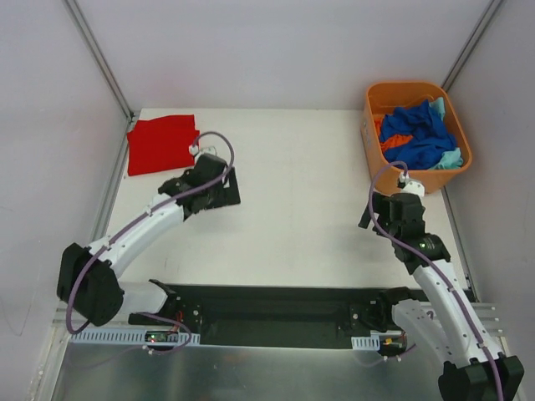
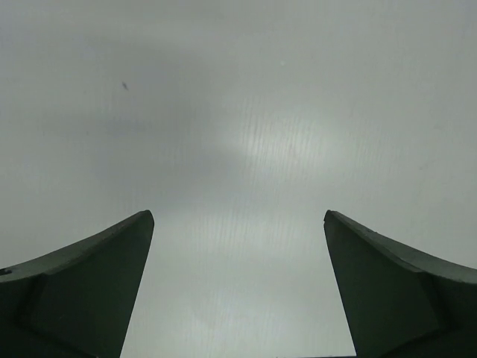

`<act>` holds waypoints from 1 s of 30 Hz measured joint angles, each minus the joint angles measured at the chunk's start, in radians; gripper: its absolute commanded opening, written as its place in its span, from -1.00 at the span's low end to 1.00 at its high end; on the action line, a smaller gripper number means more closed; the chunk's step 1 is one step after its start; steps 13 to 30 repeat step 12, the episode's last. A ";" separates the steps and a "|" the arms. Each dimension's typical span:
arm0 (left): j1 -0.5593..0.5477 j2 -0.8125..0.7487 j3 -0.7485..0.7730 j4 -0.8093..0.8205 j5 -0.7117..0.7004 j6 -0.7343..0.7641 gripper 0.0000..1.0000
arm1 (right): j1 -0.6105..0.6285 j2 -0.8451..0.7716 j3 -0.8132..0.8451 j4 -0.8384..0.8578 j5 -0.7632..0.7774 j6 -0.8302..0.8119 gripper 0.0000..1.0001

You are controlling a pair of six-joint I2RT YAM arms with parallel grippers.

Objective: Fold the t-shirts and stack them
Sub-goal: Put the neatly folded tshirt into the corner of the board with the left arm

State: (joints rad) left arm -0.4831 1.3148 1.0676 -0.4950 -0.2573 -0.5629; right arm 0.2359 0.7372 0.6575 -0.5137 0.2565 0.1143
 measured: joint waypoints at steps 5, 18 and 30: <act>-0.080 -0.193 -0.223 0.001 -0.093 -0.049 0.99 | -0.007 -0.057 -0.098 0.073 0.001 -0.003 0.93; -0.079 -0.498 -0.369 0.104 -0.200 -0.055 0.99 | -0.007 -0.124 -0.102 0.116 0.033 -0.003 0.93; -0.079 -0.498 -0.369 0.104 -0.200 -0.055 0.99 | -0.007 -0.124 -0.102 0.116 0.033 -0.003 0.93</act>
